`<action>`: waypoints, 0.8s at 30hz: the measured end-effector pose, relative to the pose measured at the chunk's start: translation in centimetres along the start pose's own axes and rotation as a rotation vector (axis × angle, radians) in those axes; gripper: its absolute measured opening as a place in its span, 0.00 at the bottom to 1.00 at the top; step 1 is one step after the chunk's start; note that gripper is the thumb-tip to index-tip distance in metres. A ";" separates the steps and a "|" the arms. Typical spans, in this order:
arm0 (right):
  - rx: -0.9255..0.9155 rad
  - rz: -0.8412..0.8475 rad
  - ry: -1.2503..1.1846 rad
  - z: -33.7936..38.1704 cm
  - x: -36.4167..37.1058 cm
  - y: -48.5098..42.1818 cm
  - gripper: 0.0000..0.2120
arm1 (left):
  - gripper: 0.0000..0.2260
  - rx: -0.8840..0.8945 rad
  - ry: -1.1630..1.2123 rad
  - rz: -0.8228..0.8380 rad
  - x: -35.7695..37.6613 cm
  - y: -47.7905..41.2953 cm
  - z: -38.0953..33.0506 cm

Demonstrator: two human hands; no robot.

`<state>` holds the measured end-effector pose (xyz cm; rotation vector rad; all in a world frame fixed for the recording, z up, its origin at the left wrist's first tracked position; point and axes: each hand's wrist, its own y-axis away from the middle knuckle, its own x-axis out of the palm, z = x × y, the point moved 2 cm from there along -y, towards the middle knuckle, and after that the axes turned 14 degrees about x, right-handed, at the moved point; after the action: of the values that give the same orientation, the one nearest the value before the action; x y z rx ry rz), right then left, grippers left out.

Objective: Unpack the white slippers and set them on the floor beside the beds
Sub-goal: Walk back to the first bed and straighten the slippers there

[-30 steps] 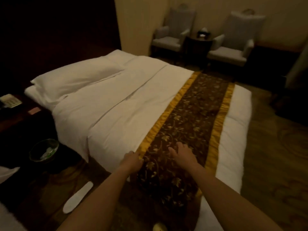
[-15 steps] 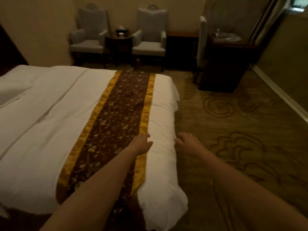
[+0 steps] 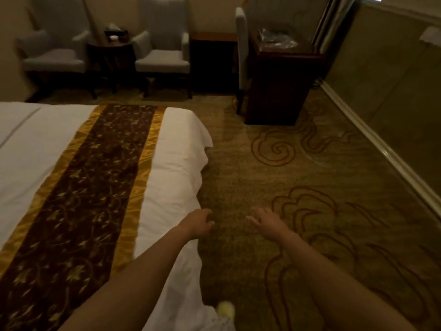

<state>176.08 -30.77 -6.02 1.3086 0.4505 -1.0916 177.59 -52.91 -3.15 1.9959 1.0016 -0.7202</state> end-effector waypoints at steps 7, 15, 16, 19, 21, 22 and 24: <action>0.040 0.021 -0.062 1.2 -5.8 -12.7 0.29 | 0.23 0.052 -0.035 0.075 -4.9 -15.8 0.5; 0.120 -0.044 -0.187 2.3 -17.0 -25.3 0.28 | 0.23 0.092 -0.008 0.076 -14.7 -30.6 -1.1; 0.117 -0.043 -0.199 2.4 -18.2 -26.9 0.28 | 0.23 0.093 -0.004 0.079 -15.7 -32.4 -1.1; 0.119 -0.015 -0.224 2.8 -21.3 -33.1 0.28 | 0.23 0.065 0.033 0.098 -18.3 -38.7 -0.4; 0.103 0.014 -0.218 3.3 -23.1 -37.9 0.29 | 0.23 0.054 0.041 0.109 -20.0 -43.4 0.1; 0.087 0.026 -0.215 3.6 -24.1 -40.5 0.29 | 0.22 0.049 0.053 0.101 -21.0 -45.9 0.3; 0.040 0.032 -0.199 4.7 -26.4 -45.8 0.28 | 0.22 0.028 0.093 0.071 -23.5 -50.9 0.6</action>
<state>124.15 -19.83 -8.44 1.2231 0.2600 -1.1958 122.50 -42.93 -5.45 2.0948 0.9732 -0.6113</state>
